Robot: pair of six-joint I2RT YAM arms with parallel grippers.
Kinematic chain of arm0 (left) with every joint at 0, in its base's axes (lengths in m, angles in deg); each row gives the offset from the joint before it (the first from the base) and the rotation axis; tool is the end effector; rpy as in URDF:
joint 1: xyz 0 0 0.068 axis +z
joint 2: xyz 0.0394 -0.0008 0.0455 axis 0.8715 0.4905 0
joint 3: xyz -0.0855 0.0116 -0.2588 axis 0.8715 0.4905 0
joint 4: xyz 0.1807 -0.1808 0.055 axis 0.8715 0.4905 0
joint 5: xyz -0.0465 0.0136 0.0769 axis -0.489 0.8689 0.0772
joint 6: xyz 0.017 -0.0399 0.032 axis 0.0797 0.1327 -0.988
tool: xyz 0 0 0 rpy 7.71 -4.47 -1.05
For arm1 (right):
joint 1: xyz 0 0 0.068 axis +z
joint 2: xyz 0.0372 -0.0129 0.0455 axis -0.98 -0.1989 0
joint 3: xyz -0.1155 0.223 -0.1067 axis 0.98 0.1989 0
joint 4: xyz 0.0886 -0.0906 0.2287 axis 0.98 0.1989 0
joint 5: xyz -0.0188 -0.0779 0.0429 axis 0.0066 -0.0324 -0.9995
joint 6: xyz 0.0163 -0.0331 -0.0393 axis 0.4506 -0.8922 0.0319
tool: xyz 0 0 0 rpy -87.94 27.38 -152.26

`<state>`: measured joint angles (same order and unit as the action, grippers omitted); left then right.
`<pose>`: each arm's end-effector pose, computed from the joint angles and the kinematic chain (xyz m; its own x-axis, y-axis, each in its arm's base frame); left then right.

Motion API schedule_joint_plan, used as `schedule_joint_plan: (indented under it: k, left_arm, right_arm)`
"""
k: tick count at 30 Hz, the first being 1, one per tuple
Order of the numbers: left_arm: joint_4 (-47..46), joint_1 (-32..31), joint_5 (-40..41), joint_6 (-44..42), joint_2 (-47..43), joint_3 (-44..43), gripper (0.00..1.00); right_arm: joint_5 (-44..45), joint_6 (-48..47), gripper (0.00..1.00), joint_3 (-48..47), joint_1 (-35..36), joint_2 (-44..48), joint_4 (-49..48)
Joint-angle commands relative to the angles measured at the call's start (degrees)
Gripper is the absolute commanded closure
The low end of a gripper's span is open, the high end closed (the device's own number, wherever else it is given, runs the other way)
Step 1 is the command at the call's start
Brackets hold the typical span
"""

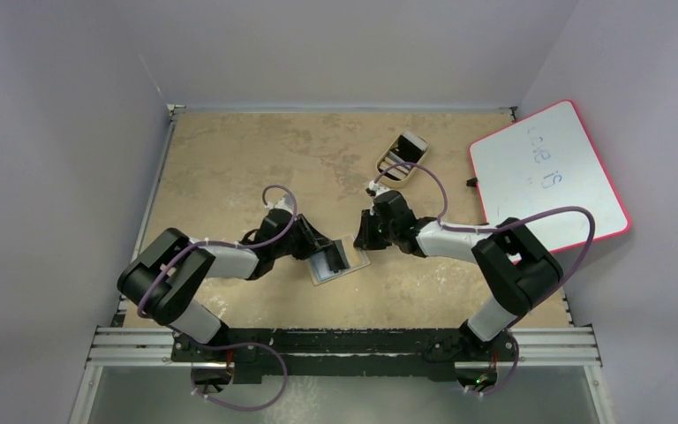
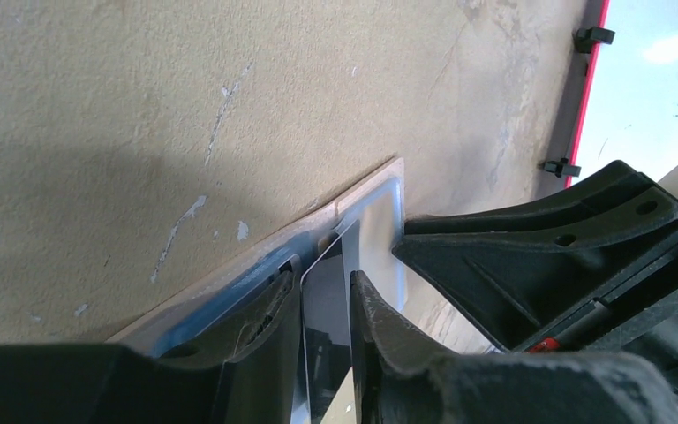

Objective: Put the credit cards into the card holder
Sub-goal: Insert the credit card into the card holder.

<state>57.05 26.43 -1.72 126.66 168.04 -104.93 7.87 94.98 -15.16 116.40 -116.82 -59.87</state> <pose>0.2180 -0.1551 0.1208 -0.7983 -0.5511 -0.2430 -0.1647 0.5878 -0.7921 0.2499 0.2001 0.1566 -0.7983 0.0610 -0.5992 -0.3023 0.8199 0.4862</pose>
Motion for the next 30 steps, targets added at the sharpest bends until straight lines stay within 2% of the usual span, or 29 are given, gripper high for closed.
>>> schedule_joint_plan:
  k: [1, 6, 11, 15, 21, 30]
  left_arm:
    - [7.4, -0.2, 4.2, -3.0, -2.5, -3.2, 0.73]
    - [10.6, -0.6, 5.2, -3.5, -3.3, -4.1, 0.72]
    - [9.4, -1.0, 5.2, -2.9, -2.4, -3.1, 0.91]
    - [8.4, -1.6, 5.1, -2.0, -1.6, -2.9, 1.0]
    - [6.4, -4.2, 7.3, 3.1, -0.4, -2.0, 1.0]
    - [2.4, -5.7, 12.0, 3.4, 1.7, -2.5, 1.0]
  right_arm:
    - [0.4, 0.3, 0.78, 0.2, 0.6, 1.9, 4.4]
    - [0.9, -1.2, 0.76, 0.5, 0.6, 2.7, 5.4]
    - [1.0, 0.8, 0.76, 3.4, 0.6, 2.9, 1.4]
    - [0.7, 2.6, 0.76, 5.9, 0.7, 4.3, -0.4]
    - [1.5, 6.2, 0.76, 7.3, 0.6, 7.1, -2.2]
    - [-0.8, 9.8, 0.76, 8.2, 0.6, 7.5, -4.0]
